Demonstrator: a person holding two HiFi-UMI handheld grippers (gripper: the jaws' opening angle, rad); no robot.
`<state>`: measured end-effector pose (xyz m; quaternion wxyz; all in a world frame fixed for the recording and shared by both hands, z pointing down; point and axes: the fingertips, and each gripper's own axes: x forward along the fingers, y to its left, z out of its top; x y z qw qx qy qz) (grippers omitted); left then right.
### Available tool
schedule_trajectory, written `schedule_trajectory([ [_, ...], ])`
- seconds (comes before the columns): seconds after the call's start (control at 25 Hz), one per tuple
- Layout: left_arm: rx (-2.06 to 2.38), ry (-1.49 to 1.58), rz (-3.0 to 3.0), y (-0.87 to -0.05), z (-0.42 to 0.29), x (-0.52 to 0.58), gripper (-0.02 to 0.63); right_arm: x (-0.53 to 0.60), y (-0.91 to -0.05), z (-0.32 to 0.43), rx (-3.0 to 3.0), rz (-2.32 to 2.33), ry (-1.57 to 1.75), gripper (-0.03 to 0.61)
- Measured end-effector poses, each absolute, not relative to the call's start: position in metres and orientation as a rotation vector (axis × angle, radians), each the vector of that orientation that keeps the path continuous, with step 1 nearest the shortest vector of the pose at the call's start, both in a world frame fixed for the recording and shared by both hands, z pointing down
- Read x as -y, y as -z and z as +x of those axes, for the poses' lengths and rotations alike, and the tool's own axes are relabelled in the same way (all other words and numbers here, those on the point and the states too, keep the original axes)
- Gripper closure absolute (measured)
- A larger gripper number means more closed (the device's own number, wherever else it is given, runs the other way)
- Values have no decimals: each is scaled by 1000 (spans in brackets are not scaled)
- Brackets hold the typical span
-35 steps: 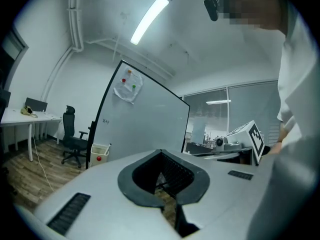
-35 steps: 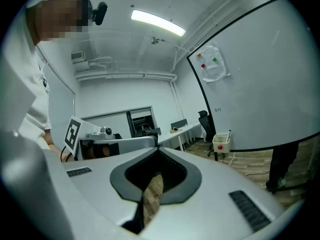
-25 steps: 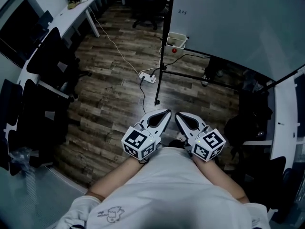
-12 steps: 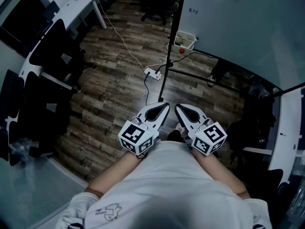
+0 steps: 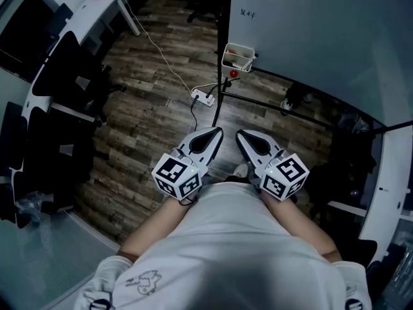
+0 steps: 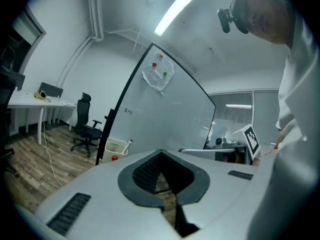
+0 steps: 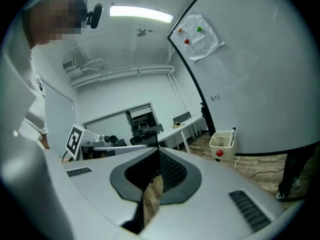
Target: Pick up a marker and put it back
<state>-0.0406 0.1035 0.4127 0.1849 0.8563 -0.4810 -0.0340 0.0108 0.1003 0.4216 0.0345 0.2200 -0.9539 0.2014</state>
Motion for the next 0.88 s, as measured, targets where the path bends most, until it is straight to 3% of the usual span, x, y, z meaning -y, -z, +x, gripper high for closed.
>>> schedule_trajectory([
  [0.36,1435,126,2360,-415,-9,-26,609,-29,-430,62,2916,668,-676,568],
  [0.88,1391,95,2404,-407,-6,38,609,30,-425,72,2920,740,-691,568],
])
